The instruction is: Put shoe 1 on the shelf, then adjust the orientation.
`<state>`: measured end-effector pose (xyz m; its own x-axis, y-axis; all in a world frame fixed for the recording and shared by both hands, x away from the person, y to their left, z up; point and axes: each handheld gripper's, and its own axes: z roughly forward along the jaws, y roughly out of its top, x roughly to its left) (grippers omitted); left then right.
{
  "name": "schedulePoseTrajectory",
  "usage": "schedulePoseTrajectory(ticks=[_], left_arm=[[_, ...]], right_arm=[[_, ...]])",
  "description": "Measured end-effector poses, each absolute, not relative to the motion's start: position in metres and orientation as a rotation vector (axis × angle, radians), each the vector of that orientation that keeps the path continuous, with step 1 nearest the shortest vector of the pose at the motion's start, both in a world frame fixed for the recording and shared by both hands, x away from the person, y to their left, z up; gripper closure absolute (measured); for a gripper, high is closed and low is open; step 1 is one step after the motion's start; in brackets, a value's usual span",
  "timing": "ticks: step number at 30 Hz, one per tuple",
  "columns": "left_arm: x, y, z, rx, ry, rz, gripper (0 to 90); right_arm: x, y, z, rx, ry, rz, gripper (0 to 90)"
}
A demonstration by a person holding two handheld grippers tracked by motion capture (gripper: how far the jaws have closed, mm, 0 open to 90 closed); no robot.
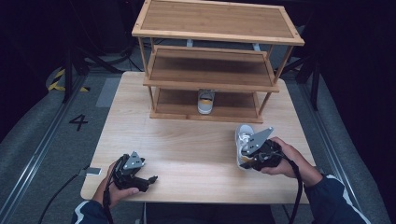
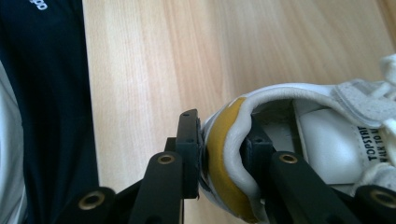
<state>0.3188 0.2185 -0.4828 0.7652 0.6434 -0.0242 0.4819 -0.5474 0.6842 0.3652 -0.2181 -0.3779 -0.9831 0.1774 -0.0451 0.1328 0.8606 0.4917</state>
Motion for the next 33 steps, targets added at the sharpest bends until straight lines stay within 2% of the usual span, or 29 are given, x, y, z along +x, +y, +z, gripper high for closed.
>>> schedulePoseTrajectory(ticks=[15, 33], left_arm=[[0.320, 0.219, -0.483, 2.260, 0.837, 0.301, 14.9], [0.319, 0.218, -0.483, 2.257, 0.849, 0.315, 14.9]], right_arm=[[0.417, -0.198, -0.361, 0.105, 2.877, 0.802, 73.5], [0.490, -0.177, -0.388, 0.209, 2.881, 0.828, 73.4]])
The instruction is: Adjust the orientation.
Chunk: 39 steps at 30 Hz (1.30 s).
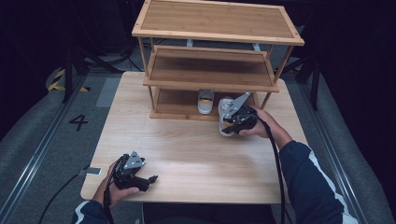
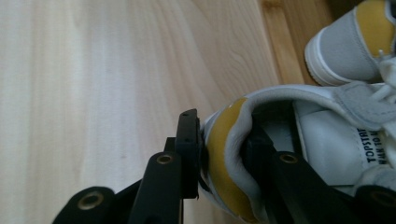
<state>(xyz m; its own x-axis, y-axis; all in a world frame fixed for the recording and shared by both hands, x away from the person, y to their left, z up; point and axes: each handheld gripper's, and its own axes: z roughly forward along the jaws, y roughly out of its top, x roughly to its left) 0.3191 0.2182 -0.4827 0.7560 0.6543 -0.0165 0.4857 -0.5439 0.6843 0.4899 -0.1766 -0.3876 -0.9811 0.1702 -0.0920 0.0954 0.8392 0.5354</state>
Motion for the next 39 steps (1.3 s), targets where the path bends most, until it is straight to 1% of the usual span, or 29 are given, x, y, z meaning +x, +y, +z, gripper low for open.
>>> schedulePoseTrajectory(ticks=[6, 13, 18, 29, 39], left_arm=[[0.318, 0.219, -0.482, 2.258, 0.861, 0.316, 14.9], [0.317, 0.219, -0.482, 2.257, 0.863, 0.315, 15.0], [0.317, 0.219, -0.482, 2.255, 0.865, 0.315, 15.0], [0.317, 0.219, -0.482, 2.256, 0.864, 0.315, 15.0], [0.317, 0.219, -0.482, 2.255, 0.865, 0.314, 15.0]], right_arm=[[0.511, -0.168, -0.398, 0.221, 2.894, 0.818, 73.5], [0.525, -0.163, -0.413, 0.244, 2.930, 0.798, 73.4], [0.529, -0.164, -0.419, 0.254, 2.941, 0.792, 73.2], [0.529, -0.169, -0.422, 0.255, 2.941, 0.795, 71.9], [0.546, -0.162, -0.423, 0.249, 2.946, 0.801, 71.5]])
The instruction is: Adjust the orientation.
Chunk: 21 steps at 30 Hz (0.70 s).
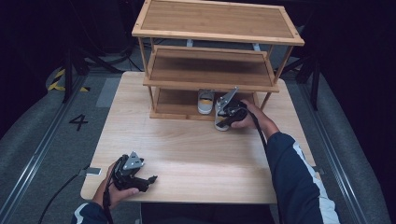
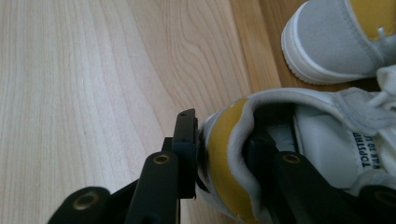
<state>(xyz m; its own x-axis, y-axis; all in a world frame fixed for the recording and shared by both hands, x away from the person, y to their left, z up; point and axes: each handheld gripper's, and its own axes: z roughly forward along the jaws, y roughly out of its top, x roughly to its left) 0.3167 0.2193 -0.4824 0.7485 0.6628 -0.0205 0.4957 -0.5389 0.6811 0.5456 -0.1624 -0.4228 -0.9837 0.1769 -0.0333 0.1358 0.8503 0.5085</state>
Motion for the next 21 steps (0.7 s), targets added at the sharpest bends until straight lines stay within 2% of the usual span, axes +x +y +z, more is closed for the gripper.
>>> schedulePoseTrajectory(ticks=[2, 5, 9, 10, 21], left_arm=[[0.317, 0.219, -0.482, 2.255, 0.865, 0.314, 15.0], [0.317, 0.219, -0.482, 2.254, 0.867, 0.313, 15.0], [0.317, 0.219, -0.482, 2.255, 0.865, 0.314, 15.0], [0.317, 0.219, -0.482, 2.255, 0.865, 0.314, 15.0], [0.316, 0.219, -0.483, 2.253, 0.871, 0.313, 15.0]], right_arm=[[0.547, -0.161, -0.422, 0.254, 2.950, 0.801, 70.5], [0.545, -0.161, -0.419, 0.272, 2.875, 0.795, 61.1], [0.542, -0.168, -0.411, 0.311, 2.834, 0.825, 55.9], [0.540, -0.171, -0.409, 0.325, 2.815, 0.834, 51.8], [0.507, -0.200, -0.403, 0.589, 2.578, 1.035, 41.7]])
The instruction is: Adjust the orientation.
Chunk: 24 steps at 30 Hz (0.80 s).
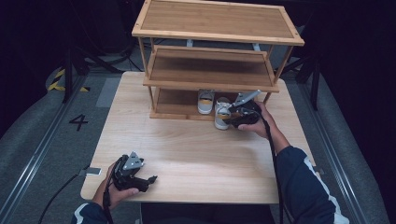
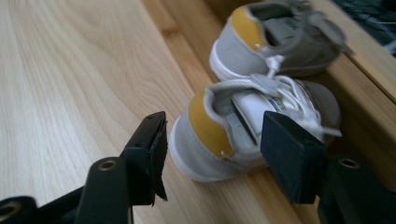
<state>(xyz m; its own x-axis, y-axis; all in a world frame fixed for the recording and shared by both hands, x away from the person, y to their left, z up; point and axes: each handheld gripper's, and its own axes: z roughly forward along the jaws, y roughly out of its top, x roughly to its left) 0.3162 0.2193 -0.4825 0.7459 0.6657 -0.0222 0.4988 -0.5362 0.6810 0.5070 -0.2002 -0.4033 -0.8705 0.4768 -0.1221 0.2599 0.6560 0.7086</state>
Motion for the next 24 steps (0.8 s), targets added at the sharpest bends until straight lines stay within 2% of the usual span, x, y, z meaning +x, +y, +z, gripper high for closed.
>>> schedulePoseTrajectory(ticks=[6, 16, 18, 22, 24], left_arm=[[0.316, 0.219, -0.483, 2.254, 0.870, 0.313, 15.0], [0.316, 0.219, -0.482, 2.254, 0.870, 0.313, 15.0], [0.316, 0.219, -0.483, 2.254, 0.870, 0.313, 15.0], [0.316, 0.219, -0.483, 2.253, 0.870, 0.311, 15.0], [0.316, 0.219, -0.483, 2.253, 0.870, 0.311, 15.0]], right_arm=[[0.494, -0.205, -0.428, 0.740, 2.502, 1.008, 36.8], [0.507, -0.198, -0.452, 0.898, 2.454, 1.036, 25.0], [0.508, -0.197, -0.452, 0.885, 2.452, 1.025, 26.8], [0.510, -0.199, -0.449, 0.868, 2.427, 0.979, 39.8], [0.514, -0.200, -0.449, 0.881, 2.407, 0.973, 43.0]])
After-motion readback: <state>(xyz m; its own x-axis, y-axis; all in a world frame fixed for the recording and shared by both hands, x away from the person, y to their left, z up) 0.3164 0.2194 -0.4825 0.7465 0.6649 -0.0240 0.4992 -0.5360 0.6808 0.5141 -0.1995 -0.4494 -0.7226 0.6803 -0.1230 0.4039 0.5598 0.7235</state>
